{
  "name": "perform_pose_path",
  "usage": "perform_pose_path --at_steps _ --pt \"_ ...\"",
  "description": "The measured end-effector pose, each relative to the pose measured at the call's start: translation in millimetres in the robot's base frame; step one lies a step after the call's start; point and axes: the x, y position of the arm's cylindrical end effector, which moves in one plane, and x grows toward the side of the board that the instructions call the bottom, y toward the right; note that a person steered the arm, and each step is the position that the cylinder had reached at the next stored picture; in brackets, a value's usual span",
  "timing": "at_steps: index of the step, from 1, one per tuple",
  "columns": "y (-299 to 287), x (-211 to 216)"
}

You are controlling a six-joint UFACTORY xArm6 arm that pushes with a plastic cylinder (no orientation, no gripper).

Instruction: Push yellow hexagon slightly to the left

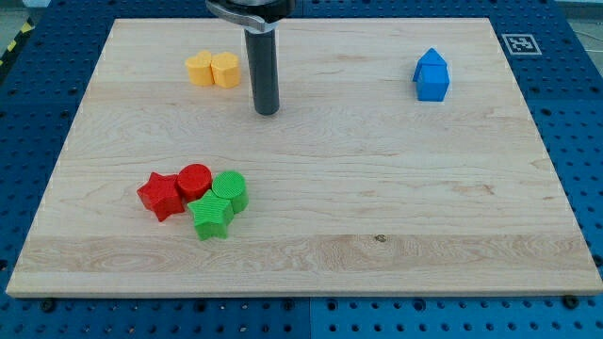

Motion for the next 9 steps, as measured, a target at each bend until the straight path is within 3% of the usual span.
perform_pose_path --at_steps 9 --pt "-15.6 -66.4"
